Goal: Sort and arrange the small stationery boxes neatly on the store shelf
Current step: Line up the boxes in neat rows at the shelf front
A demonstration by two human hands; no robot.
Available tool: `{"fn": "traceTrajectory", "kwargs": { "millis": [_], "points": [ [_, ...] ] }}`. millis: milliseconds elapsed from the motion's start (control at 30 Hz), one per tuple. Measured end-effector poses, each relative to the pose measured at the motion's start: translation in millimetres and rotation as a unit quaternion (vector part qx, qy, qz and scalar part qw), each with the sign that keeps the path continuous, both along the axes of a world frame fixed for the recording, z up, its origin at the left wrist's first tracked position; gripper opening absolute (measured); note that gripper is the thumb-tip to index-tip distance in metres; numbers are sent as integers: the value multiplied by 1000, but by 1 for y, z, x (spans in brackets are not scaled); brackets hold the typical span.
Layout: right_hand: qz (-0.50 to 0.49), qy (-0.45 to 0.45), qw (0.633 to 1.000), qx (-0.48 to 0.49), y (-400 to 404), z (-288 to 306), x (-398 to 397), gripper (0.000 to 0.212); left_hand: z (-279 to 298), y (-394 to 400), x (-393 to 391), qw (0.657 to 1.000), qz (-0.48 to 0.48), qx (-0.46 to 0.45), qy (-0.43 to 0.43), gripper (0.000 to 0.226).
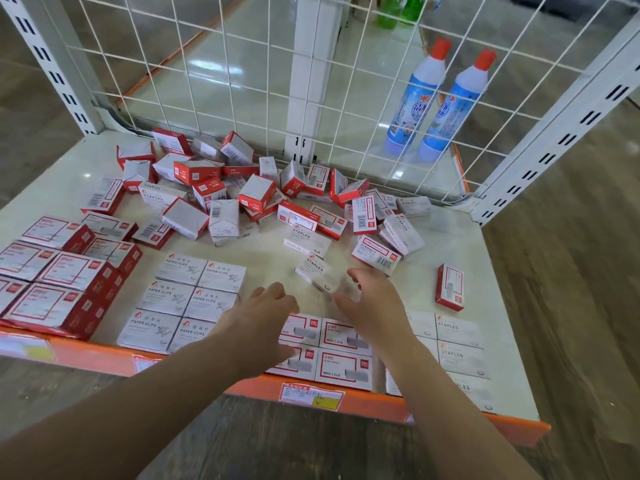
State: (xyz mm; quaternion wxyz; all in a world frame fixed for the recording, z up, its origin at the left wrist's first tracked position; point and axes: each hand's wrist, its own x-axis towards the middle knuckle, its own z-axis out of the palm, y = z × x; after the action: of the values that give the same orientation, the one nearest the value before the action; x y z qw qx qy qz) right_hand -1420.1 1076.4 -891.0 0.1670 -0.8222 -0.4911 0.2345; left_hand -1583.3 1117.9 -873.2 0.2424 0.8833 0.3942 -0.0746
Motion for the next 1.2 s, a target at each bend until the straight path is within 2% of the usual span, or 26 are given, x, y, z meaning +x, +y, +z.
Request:
{"fn": "traceTrajectory", "kwargs": {
  "millis": [100,300,467,567,667,767,867,1000,1067,1200],
  "points": [
    [-10,3,1000,-5,8,-10,-1,28,-1,0,-1,1000,2,-4,-1,56],
    [-25,25,999,-8,11,-7,-4,15,-3,-2,-3,1000,11,-11,-8,57],
    [-31,16,999,29,-4,7,0,20,0,-5,-5,999,19,-20,-17,57],
    [-47,43,996,61,-17,18,4,26,5,-6,-6,998,43,-36,-43,56],
    [-53,67,992,90,-29,28,3,37,11,-5,-8,993,69,-69,-70,66],
    [-22,54,993,104,-40,36,-1,41,19,-3,-7,976,119,-135,-119,73],
    [30,40,993,102,-46,46,-5,43,27,-2,-4,938,177,-223,-199,58],
    [74,26,993,91,-53,54,-8,42,33,-2,-4,913,212,-256,-237,25],
    [72,45,992,90,-56,56,-9,40,34,-3,-6,907,227,-261,-241,18],
    [60,79,991,85,-60,58,-10,40,36,-7,-7,911,226,-264,-224,17]
  ]
}}
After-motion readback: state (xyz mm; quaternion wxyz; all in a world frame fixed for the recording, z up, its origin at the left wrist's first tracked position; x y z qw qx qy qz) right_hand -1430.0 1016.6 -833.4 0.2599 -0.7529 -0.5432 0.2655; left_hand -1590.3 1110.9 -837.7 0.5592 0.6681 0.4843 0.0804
